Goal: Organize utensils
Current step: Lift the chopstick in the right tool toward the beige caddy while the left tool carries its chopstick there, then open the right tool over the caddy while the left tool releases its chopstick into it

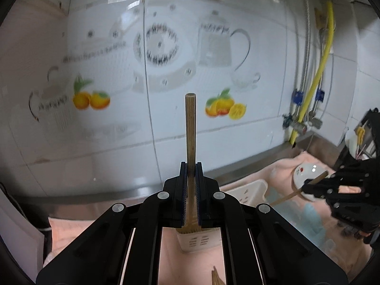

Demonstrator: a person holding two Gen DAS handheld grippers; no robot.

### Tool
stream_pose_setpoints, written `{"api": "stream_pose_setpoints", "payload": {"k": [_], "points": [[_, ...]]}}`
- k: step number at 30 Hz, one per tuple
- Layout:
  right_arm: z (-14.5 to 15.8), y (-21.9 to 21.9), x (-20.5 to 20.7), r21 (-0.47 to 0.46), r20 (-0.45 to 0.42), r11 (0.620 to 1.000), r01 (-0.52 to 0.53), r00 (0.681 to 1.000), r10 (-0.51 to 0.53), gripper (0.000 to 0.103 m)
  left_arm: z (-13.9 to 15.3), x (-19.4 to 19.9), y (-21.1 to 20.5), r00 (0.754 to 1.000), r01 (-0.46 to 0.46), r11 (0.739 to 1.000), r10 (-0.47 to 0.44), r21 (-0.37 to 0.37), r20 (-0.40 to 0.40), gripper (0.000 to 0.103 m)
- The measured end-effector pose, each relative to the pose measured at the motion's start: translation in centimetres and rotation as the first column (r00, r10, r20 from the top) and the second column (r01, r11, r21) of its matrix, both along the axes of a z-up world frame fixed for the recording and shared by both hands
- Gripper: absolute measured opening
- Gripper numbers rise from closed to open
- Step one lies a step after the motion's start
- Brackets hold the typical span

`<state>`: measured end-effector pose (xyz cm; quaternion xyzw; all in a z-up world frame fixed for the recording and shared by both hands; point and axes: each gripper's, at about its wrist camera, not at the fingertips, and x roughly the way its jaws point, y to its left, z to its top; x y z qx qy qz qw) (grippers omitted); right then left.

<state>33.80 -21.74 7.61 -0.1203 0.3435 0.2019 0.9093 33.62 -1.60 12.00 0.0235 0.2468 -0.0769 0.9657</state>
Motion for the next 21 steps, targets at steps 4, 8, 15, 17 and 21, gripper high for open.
{"api": "stream_pose_setpoints", "payload": {"k": [4, 8, 15, 17, 21], "points": [[-0.4, -0.2, 0.2, 0.016, -0.009, 1.0, 0.005, 1.0, -0.005, 0.007, -1.5, 0.4, 0.4, 0.999, -0.009, 1.0, 0.009, 0.003, -0.042, 0.008], [0.0, -0.3, -0.4, 0.03, 0.008, 1.0, 0.006, 1.0, -0.006, 0.009, -2.0, 0.1, 0.5, 0.998, -0.011, 1.0, 0.011, 0.013, -0.057, 0.008], [2.1, -1.1, -2.7, 0.039, 0.083, 0.999, 0.024, 0.996, -0.027, 0.023, -1.7, -2.1, 0.9, 0.999, -0.017, 0.999, 0.019, 0.044, -0.043, 0.03], [2.7, -1.4, -3.9, 0.045, 0.106, 0.999, 0.029, 0.994, -0.034, 0.023, -1.6, -2.8, 1.2, 0.999, -0.022, 0.999, 0.023, 0.044, -0.04, 0.033], [2.6, -1.5, -6.5, 0.042, 0.125, 0.999, 0.017, 0.992, -0.022, 0.023, -1.7, -4.8, 1.6, 0.999, -0.014, 0.999, 0.016, 0.038, -0.041, 0.038]]}}
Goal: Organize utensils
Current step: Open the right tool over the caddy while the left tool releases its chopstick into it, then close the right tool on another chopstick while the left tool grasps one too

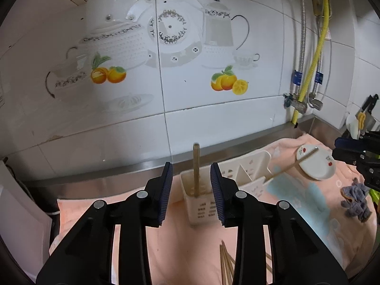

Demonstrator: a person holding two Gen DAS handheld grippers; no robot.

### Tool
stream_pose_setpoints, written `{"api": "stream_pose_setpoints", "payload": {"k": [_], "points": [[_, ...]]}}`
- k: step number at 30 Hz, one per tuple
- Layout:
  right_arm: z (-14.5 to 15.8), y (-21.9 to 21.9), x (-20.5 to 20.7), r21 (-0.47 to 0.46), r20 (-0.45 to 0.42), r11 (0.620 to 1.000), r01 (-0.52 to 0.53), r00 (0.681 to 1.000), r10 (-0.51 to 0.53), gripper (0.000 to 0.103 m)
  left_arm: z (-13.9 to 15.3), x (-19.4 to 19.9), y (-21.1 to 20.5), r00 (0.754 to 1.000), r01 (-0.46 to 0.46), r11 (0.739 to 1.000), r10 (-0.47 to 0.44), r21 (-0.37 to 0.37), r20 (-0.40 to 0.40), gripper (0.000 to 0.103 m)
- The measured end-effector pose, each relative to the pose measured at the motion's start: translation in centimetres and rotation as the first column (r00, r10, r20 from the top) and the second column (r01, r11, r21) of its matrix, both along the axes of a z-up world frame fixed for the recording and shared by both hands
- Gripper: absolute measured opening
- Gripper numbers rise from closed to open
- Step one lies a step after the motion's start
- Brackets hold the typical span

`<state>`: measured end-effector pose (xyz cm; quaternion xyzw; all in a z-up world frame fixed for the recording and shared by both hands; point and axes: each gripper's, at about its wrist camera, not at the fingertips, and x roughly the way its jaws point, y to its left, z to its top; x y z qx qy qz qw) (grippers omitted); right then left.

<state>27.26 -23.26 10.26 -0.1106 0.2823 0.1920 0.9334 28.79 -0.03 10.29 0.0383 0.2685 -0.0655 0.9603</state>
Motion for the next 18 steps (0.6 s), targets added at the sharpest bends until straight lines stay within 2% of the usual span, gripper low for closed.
{"api": "stream_pose_setpoints", "payload": {"k": [3, 5, 7, 16, 18], "points": [[-1.0, 0.1, -2.3, 0.001, -0.001, 1.0, -0.013, 1.0, 0.013, 0.023, -0.4, -1.7, 0.1, 1.0, 0.005, 1.0, -0.005, -0.003, 0.003, 0.049], [-2.1, 0.1, -3.6, 0.003, -0.011, 1.0, -0.018, 1.0, 0.018, 0.023, -1.1, -3.1, 0.0, 1.0, 0.01, 1.0, -0.01, 0.003, -0.013, 0.049], [-3.8, 0.2, -5.2, -0.003, -0.028, 1.0, -0.02, 0.999, 0.02, 0.023, -2.1, -4.2, -0.2, 0.999, 0.027, 1.0, -0.027, 0.004, -0.035, 0.05], [-12.3, -0.2, -10.8, 0.017, -0.153, 1.0, 0.009, 0.988, -0.006, 0.023, -7.5, -9.9, -0.1, 0.993, 0.034, 0.999, -0.032, 0.012, -0.116, 0.066], [-13.8, -0.2, -11.8, 0.038, -0.186, 0.999, 0.012, 0.983, -0.004, 0.023, -8.7, -11.1, 0.0, 0.992, 0.032, 0.999, -0.028, 0.025, -0.125, 0.067]]}}
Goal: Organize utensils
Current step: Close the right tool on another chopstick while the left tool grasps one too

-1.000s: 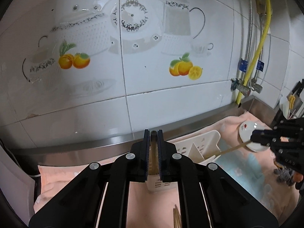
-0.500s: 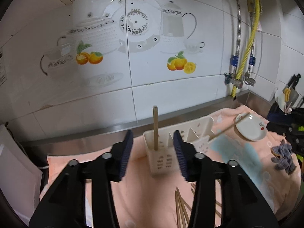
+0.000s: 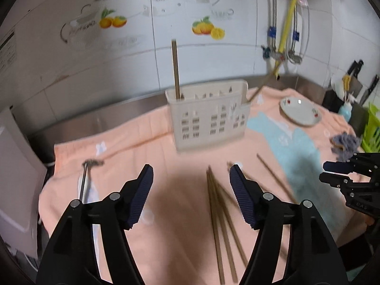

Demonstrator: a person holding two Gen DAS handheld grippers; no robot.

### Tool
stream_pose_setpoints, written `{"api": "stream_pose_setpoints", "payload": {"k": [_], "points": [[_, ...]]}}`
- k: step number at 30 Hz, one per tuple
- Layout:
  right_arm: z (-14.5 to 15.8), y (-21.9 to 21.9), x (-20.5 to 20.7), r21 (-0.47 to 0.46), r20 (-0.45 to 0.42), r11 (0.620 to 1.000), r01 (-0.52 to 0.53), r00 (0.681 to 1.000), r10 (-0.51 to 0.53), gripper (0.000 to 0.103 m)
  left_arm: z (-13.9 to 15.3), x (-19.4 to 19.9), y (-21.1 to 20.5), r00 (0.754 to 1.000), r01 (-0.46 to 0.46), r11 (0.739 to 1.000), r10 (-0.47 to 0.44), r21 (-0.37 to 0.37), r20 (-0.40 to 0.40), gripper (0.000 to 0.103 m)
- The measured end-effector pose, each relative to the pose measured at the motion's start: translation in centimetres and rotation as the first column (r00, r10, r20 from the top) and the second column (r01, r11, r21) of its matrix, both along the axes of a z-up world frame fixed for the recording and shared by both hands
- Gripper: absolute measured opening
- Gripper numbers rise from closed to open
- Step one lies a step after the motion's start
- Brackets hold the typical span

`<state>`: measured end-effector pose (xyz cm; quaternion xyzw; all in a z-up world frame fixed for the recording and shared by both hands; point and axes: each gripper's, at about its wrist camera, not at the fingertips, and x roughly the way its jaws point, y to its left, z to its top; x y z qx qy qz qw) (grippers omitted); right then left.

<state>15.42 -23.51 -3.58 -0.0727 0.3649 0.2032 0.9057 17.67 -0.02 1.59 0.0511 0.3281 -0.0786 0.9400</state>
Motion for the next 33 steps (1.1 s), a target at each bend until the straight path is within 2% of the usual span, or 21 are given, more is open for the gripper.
{"api": "stream_pose_setpoints", "payload": {"k": [7, 13, 21, 28, 33], "points": [[-3.9, -0.2, -2.4, 0.021, -0.073, 0.999, 0.029, 0.997, -0.028, 0.021, -2.8, -3.3, 1.0, 0.999, -0.027, 0.999, 0.027, -0.017, -0.034, 0.067], [-6.0, -0.6, -2.2, 0.071, -0.133, 0.995, 0.071, 0.989, -0.061, 0.015, -4.7, -5.0, 1.1, 0.998, -0.034, 0.999, 0.032, -0.03, -0.062, 0.067], [-7.5, -0.7, -1.1, 0.093, -0.177, 0.989, 0.113, 0.98, -0.095, 0.012, -8.0, -5.6, 0.9, 0.988, -0.023, 0.999, 0.018, -0.031, -0.154, 0.067], [-8.2, -0.1, -0.7, 0.085, -0.192, 0.99, 0.108, 0.977, -0.09, 0.011, -10.2, -5.3, 0.1, 0.977, -0.007, 0.999, -0.001, -0.037, -0.212, 0.066], [-8.0, -0.1, -0.6, 0.062, -0.175, 0.992, 0.11, 0.98, -0.098, 0.009, -11.0, -4.7, 0.0, 0.971, -0.007, 0.999, -0.005, -0.048, -0.24, 0.054]]}}
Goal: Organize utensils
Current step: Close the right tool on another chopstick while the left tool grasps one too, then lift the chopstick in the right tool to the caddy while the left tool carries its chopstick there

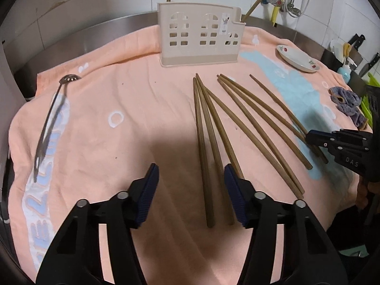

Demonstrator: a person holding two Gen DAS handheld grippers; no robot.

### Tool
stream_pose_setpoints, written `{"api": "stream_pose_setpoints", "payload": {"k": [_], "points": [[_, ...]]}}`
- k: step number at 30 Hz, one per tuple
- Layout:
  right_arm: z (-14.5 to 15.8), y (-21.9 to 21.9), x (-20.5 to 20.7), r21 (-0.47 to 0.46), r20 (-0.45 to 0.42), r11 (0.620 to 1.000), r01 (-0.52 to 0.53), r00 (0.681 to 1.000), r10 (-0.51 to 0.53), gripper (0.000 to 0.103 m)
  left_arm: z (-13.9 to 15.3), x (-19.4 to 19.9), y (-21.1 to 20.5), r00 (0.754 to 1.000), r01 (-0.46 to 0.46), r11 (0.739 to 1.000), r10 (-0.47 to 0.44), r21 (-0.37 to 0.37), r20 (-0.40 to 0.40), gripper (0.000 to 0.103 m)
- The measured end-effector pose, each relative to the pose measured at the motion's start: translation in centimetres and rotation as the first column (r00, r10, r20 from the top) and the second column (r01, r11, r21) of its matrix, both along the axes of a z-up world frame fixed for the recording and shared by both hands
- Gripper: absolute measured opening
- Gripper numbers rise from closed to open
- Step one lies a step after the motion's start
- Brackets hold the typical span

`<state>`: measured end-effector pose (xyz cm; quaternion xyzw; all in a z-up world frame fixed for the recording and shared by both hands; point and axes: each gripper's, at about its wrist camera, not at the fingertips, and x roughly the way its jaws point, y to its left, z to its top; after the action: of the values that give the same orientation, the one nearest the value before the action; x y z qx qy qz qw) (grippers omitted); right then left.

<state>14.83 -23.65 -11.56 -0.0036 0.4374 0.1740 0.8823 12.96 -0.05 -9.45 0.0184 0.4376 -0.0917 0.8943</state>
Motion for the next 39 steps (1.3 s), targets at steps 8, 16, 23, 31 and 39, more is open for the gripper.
{"api": "stream_pose_setpoints", "payload": {"k": [8, 16, 23, 31, 39], "points": [[0.0, 0.0, 0.1, -0.053, 0.022, 0.999, 0.004, 1.0, -0.003, 0.009, -1.1, 0.9, -0.6, 0.999, 0.022, 1.0, -0.023, -0.019, -0.033, 0.034], [0.1, 0.5, 0.1, -0.09, 0.043, 0.996, 0.0, 0.999, 0.004, 0.009, -1.5, 1.6, -1.3, 0.998, 0.044, 0.999, -0.045, -0.021, -0.046, 0.02], [-0.1, 0.5, 0.1, -0.105, 0.049, 0.994, 0.006, 0.999, -0.001, 0.008, -2.2, 2.2, -1.2, 0.997, 0.048, 0.999, -0.049, -0.017, -0.066, 0.017], [-0.6, 0.6, 0.3, -0.116, 0.042, 0.993, 0.009, 0.999, -0.004, 0.009, -2.3, 2.5, -1.5, 0.996, 0.055, 0.999, -0.054, 0.0, -0.065, 0.015], [-0.7, 0.7, 0.2, -0.131, 0.054, 0.991, 0.008, 0.999, -0.001, 0.009, -2.3, 2.1, -2.0, 0.997, 0.058, 0.998, -0.056, 0.022, -0.056, 0.014]]}}
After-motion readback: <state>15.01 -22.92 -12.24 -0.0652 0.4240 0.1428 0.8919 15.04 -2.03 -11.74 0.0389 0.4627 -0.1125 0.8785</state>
